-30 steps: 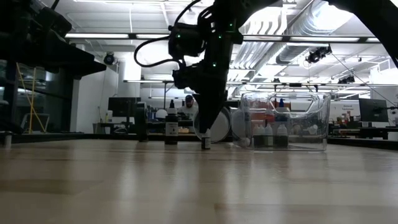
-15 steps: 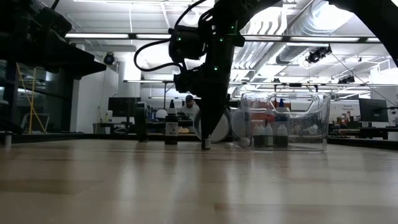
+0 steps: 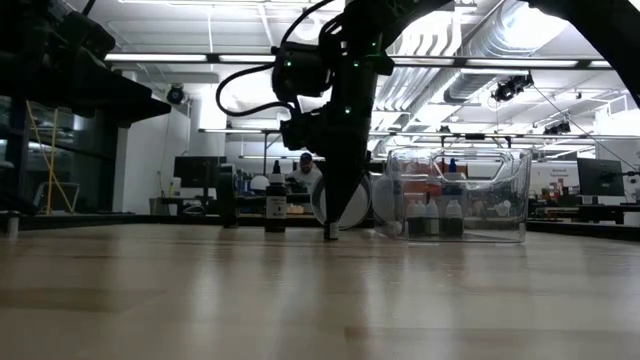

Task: Pick & Place food coloring
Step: Put the small black food coloring bottle into the transparent bin

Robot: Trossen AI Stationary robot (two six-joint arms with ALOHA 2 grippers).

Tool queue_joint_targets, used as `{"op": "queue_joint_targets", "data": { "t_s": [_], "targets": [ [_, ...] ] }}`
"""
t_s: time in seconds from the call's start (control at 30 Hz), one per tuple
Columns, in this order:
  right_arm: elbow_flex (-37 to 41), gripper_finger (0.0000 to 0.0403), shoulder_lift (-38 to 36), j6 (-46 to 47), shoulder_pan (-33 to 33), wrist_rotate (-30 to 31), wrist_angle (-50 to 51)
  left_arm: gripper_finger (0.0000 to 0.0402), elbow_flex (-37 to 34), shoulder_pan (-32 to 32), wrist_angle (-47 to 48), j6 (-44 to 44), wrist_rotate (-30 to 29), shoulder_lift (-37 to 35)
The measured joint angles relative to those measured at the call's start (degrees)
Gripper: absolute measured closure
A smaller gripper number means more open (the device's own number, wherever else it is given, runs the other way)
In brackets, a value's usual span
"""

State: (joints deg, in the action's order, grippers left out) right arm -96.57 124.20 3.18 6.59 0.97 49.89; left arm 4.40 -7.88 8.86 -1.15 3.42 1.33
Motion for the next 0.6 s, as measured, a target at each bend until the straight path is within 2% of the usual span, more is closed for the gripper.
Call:
{"op": "queue_joint_targets", "data": {
  "t_s": [0.27,0.6],
  "targets": [
    [-0.02,0.0351,-0.01,0.01,0.00,-0.50,-0.02,0.0124,0.01,0.01,-0.01,0.00,-0.01,0.00],
    [-0.12,0.0354,-0.03,4.40,-0.69,-3.33,-1.23,0.0124,0.01,0.02,-0.01,-0.01,0.00,0.01]
  ]
}}
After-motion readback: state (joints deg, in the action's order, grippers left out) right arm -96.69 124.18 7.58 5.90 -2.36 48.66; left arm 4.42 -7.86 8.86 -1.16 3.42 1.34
